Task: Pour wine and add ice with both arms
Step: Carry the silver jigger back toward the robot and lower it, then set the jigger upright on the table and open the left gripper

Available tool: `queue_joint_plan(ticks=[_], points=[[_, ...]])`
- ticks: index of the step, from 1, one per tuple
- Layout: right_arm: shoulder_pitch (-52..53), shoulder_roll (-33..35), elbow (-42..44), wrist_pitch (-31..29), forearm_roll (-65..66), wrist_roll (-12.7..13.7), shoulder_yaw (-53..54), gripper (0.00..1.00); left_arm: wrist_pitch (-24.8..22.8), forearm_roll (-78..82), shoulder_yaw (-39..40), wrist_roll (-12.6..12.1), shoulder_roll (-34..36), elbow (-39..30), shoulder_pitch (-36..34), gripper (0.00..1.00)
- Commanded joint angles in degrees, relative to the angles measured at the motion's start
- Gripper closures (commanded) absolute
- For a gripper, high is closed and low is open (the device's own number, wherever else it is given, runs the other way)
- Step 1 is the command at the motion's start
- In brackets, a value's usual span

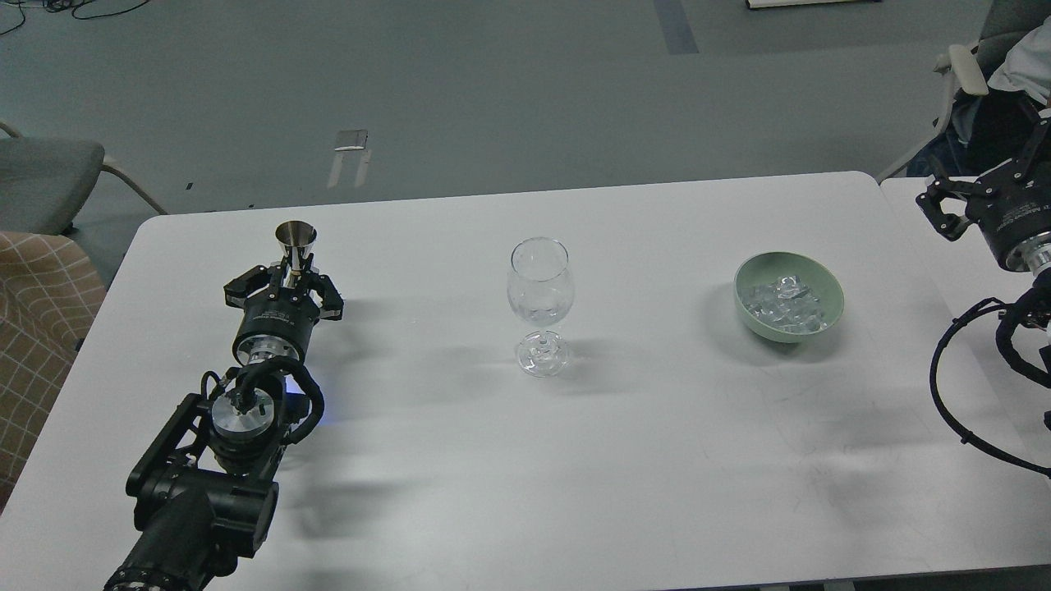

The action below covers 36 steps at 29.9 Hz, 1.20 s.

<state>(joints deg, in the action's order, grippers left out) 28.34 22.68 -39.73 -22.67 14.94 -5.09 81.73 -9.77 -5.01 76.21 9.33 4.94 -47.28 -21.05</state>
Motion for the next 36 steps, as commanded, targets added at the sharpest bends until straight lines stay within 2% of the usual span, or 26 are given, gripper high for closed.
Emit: queue_joint_plan(ticks=[1, 18, 22, 36], points=[[-0.21, 0.00, 0.09, 0.00, 0.00, -0.01, -0.08, 0.00, 0.10, 0.00, -0.01, -0.01, 0.07, -0.01, -0.39, 0.64], [0.05, -0.09, 0.09, 0.00, 0.00, -0.01, -0.08, 0.00, 0.10, 0.00, -0.01, -0.01, 0.07, 0.17, -1.71, 0.59], [0.05, -0.09, 0.09, 0.00, 0.00, -0.01, 0.01, 0.00, 0.10, 0.00, -0.01, -0.01, 0.07, 0.34, -1.71, 0.55], [0.05, 0.00, 0.09, 0.00, 0.00, -0.01, 0.01, 0.00, 0.10, 0.00, -0.01, -0.10, 0.16, 0.43, -2.15, 0.54]])
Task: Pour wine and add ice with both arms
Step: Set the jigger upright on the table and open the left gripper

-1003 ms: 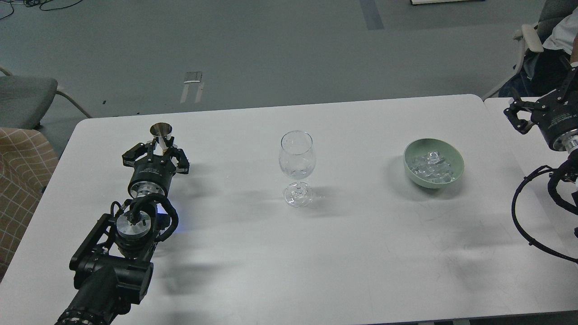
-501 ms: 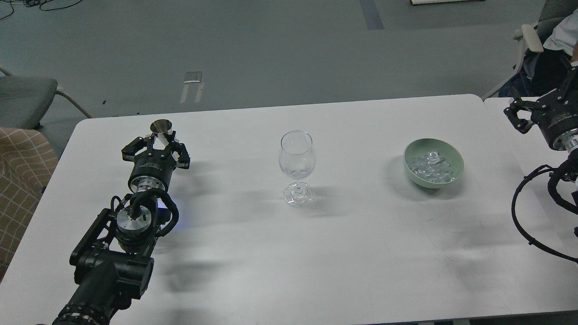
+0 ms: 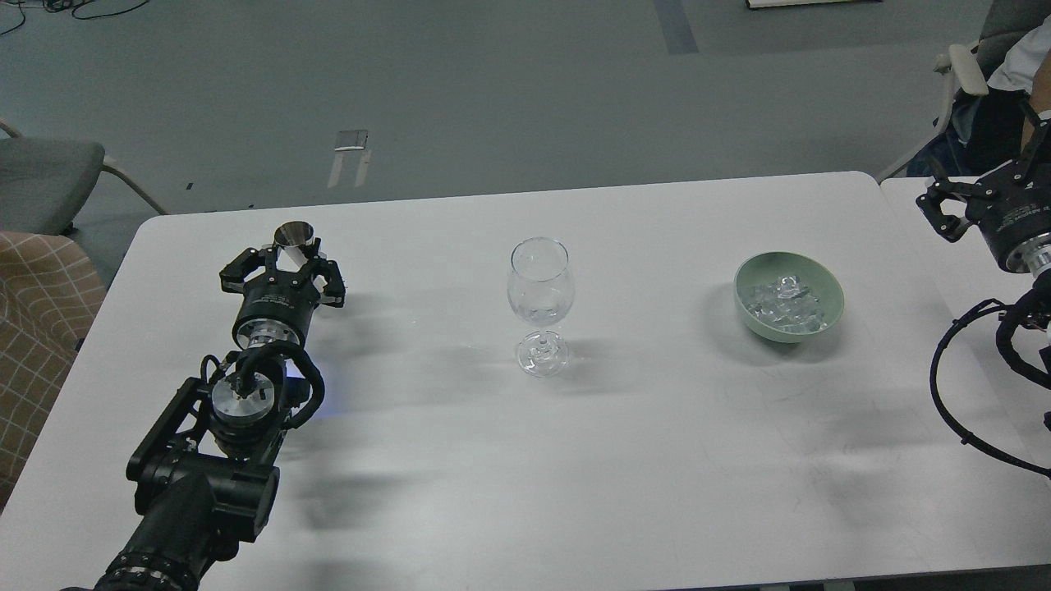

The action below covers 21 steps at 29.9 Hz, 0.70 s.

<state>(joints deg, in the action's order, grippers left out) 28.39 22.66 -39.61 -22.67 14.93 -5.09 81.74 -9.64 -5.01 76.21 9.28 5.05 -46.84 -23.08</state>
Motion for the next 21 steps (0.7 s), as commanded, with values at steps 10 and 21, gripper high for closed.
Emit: queue_joint_plan(ticks=[10, 21], points=[[0.00, -0.07, -0.03, 0.00, -0.08, -0.01, 0.00, 0.00, -0.12, 0.09, -0.09, 0.04, 0.04, 0.00, -0.03, 0.52], [-0.35, -0.07, 0.06, 0.00, -0.08, -0.01, -0.09, 0.00, -0.12, 0.09, -0.09, -0.13, -0.04, 0.70, -0.03, 0.46]])
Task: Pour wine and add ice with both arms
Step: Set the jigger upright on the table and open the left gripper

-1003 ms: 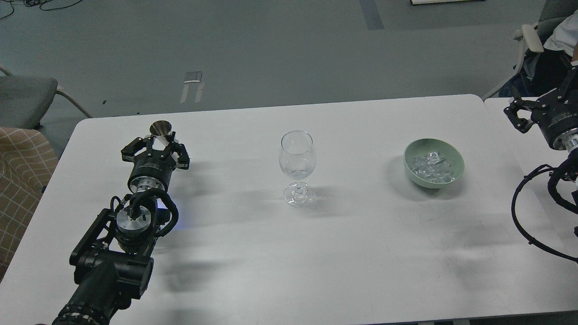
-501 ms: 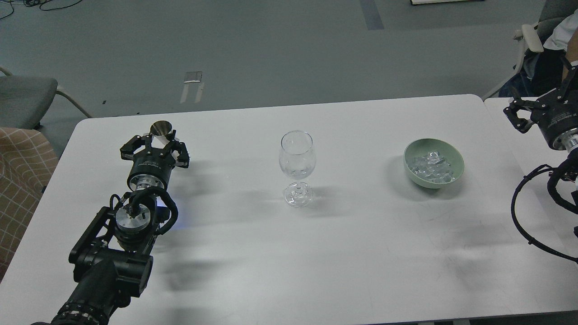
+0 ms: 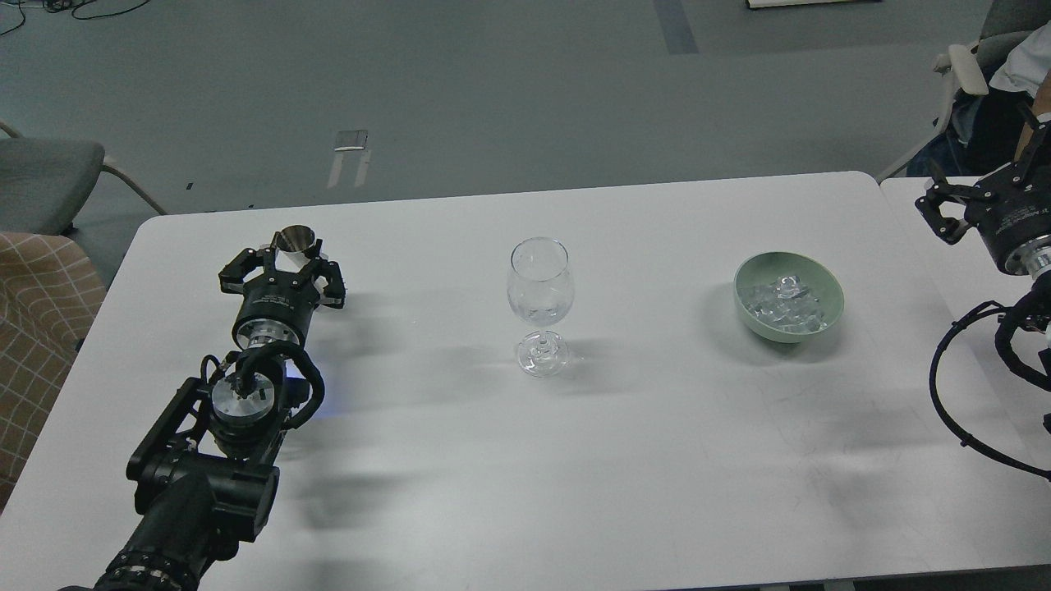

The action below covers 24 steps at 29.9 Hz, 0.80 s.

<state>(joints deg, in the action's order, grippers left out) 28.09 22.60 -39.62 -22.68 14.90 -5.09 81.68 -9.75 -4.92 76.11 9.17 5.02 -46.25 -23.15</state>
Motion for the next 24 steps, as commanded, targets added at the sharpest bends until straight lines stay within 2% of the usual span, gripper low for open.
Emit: queue_joint_plan(ticks=[1, 12, 14, 18, 22, 24], points=[[-0.05, -0.01, 0.07, 0.00, 0.04, -0.01, 0.06, 0.00, 0.00, 0.00, 0.00, -0.03, -0.10, 0.11, 0.03, 0.46], [-0.05, -0.01, -0.02, 0.00, -0.05, -0.01, 0.06, 0.00, 0.00, 0.09, 0.09, 0.06, -0.01, -0.07, -0.14, 0.35], [-0.14, -0.01, -0.02, 0.00, -0.05, -0.01, -0.03, 0.00, 0.00, 0.17, 0.09, 0.14, -0.01, -0.42, -0.32, 0.27], [-0.14, -0.01, -0.02, 0.00, -0.05, -0.01, -0.03, 0.00, -0.09, 0.35, 0.09, 0.58, -0.10, -0.68, -0.41, 0.19], [-0.14, -0.19, -0.11, 0.00, -0.05, -0.01, 0.06, 0.00, -0.79, 0.61, 0.00, 0.50, -0.18, -1.64, -0.67, 0.05], [-0.14, -0.19, -0.19, 0.00, -0.05, -0.01, 0.06, 0.00, -0.62, 0.61, -0.09, 0.58, -0.01, -2.70, -0.67, 0.02]])
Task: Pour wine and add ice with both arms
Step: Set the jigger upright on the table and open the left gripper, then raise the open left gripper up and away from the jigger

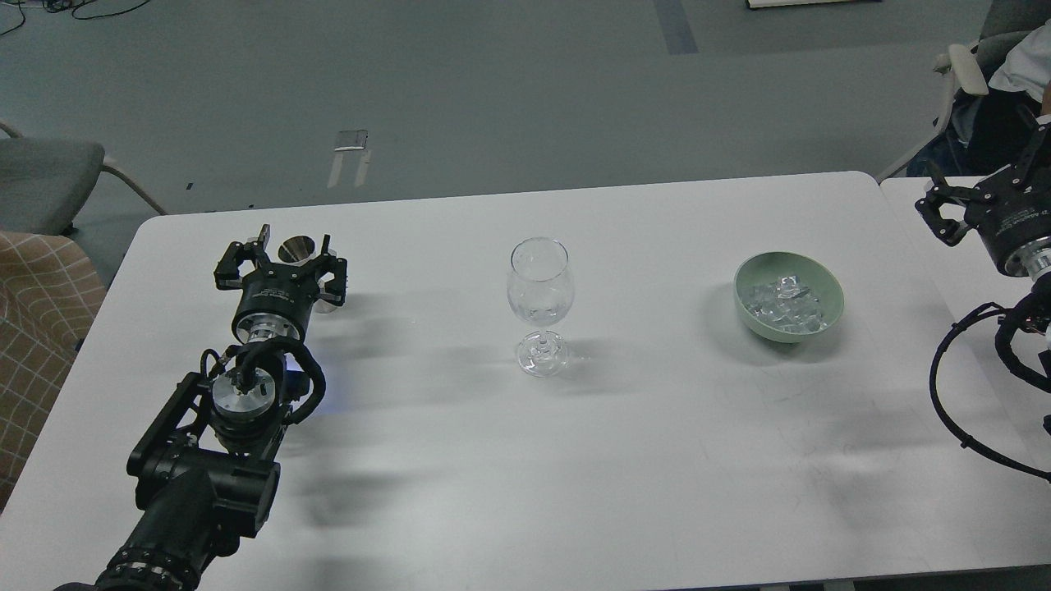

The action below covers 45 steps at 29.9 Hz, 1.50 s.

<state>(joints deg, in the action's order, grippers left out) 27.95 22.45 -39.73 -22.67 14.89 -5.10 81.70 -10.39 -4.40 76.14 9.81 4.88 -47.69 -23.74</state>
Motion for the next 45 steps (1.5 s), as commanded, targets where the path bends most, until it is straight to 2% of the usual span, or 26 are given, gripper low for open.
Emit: queue_joint_plan(ticks=[1, 12, 17, 20, 22, 24, 28, 32, 35, 40, 45], points=[[0.00, 0.14, 0.01, 0.00, -0.04, 0.00, 0.04, 0.00, -0.07, 0.09, -0.38, -0.14, 0.05, -1.96, 0.01, 0.02], [1.14, 0.76, -0.17, -0.18, -0.04, 0.09, 0.21, 0.00, -0.33, 0.27, -1.09, -0.32, 0.92, -6.79, 0.01, 0.02], [1.67, 0.76, -1.75, -0.26, -0.04, 0.09, 0.12, 0.00, -0.86, 0.27, -0.83, 0.03, 5.66, -14.61, 1.94, 0.02], [1.58, 0.84, -4.73, -0.26, 0.14, 0.09, -0.05, 0.00, -0.77, 0.62, -0.12, 1.69, 6.99, -16.03, 2.56, 0.02], [1.76, 0.84, -6.58, -0.26, 0.23, 0.09, -0.23, 0.00, 0.10, 3.41, -0.56, 5.03, 8.47, -15.85, 0.29, 0.02], [2.54, 0.93, -6.85, -0.26, 0.31, 0.09, -0.31, 0.00, 1.24, 7.10, -1.09, 5.74, 9.79, -14.89, -2.96, 0.02], [5.71, 0.93, -6.67, -0.18, 3.64, 0.09, -0.40, 0.00, 5.20, 10.99, -1.26, 5.39, 10.33, -9.98, -8.59, 0.02], [7.55, 0.93, -6.67, -0.18, 15.31, 0.09, -0.40, 0.00, 5.38, 11.25, -6.78, 5.57, 10.42, -0.76, -17.20, 0.02], [8.70, 0.85, -6.76, 0.09, 21.90, 0.09, -0.40, 0.01, 5.29, 11.60, -10.30, 5.57, 10.50, 2.24, -20.28, 0.02], [10.99, 0.84, -8.25, 3.69, 30.71, 0.44, -1.28, 0.01, 5.12, 13.89, -12.16, 6.10, 10.59, 4.01, -21.53, 0.02], [14.24, 1.19, -8.61, 4.57, 43.89, 0.35, -10.67, 0.01, 4.94, 14.51, -11.72, 6.27, 10.42, 6.56, -21.88, 0.02]])
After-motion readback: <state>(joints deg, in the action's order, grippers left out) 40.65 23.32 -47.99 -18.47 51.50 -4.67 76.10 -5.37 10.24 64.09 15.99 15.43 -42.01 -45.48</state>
